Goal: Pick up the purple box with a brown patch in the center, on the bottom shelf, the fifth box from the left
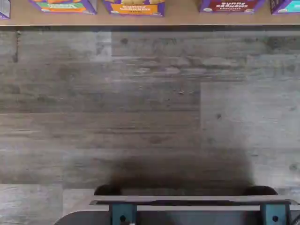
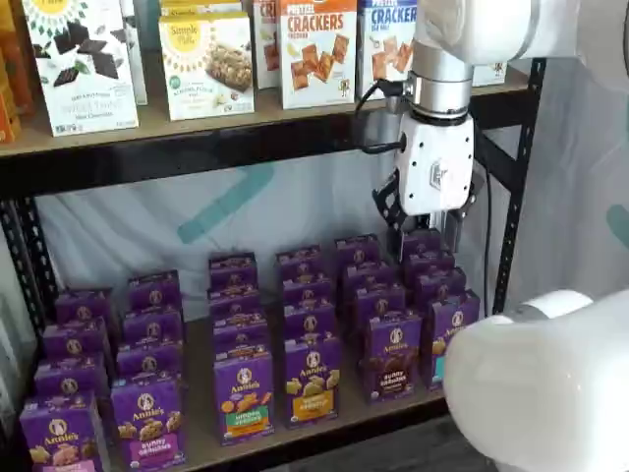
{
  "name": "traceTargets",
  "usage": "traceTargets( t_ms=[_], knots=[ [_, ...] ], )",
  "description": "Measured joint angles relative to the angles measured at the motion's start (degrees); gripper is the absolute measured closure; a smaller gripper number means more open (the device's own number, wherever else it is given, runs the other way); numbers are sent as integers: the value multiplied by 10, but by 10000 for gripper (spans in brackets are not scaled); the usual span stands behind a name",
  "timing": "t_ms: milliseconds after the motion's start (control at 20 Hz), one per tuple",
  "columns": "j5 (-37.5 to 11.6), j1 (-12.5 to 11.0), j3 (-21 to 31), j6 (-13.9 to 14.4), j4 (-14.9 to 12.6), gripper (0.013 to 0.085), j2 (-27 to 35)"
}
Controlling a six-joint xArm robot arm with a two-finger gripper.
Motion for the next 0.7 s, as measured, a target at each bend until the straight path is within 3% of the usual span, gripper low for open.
traceTargets(
  t_ms=[150, 500, 700],
  knots=[
    [-28, -21, 18, -28, 39, 130, -20],
    [-19, -9, 5, -13, 20, 130, 18],
    [-58, -9, 15, -13, 9, 130, 46]
  ],
)
